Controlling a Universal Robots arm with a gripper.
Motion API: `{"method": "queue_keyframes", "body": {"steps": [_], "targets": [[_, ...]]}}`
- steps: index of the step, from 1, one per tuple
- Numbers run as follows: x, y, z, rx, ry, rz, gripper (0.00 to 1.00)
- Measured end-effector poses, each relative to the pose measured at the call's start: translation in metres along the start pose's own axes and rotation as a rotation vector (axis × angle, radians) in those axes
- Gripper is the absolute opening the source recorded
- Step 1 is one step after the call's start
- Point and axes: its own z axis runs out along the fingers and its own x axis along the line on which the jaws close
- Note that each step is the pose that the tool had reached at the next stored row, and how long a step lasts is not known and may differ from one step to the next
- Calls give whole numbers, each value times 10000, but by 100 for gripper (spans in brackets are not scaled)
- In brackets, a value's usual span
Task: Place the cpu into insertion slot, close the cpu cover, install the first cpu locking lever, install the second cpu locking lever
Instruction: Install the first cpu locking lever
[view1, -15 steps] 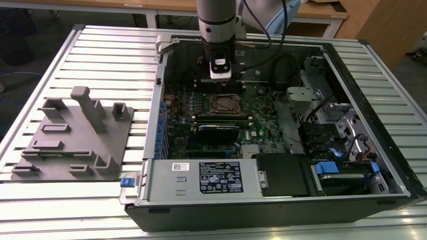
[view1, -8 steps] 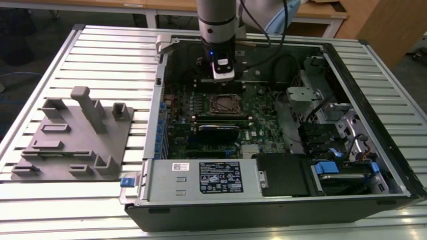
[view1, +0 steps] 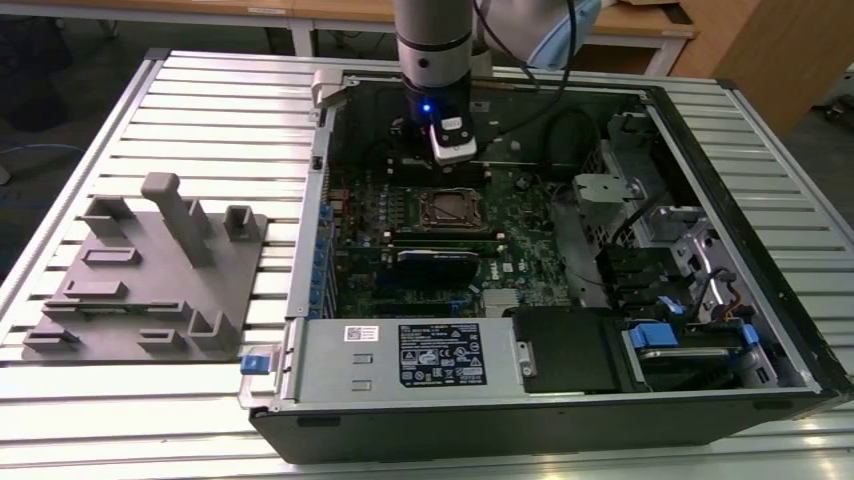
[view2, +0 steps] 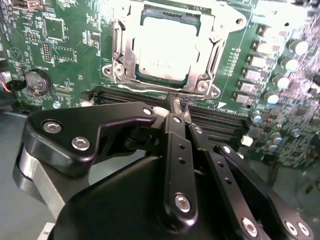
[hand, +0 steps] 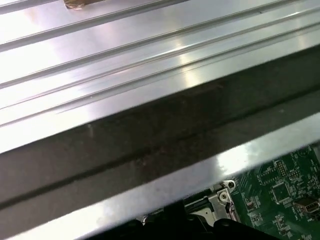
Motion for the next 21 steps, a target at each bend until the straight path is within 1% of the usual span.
{"method": "queue_keyframes", "body": {"steps": [1,4,8,9,11,13,14,18,19,20,21], "targets": [[0,0,0,11,4,-127,10],[0,0,0,-20,34,-411,10],[-4,3,-33,-30,43,-501,10],[-5,5,-36,-5,34,-506,10],[-5,5,-40,224,-42,-538,10],[-5,4,-40,367,-90,-557,10],[-6,4,-40,404,-103,-563,10],[-6,4,-40,414,-104,-565,10],[-7,5,-39,421,-86,-564,10],[-9,6,-38,440,-28,-561,10],[-13,7,-37,473,63,-558,10]]}}
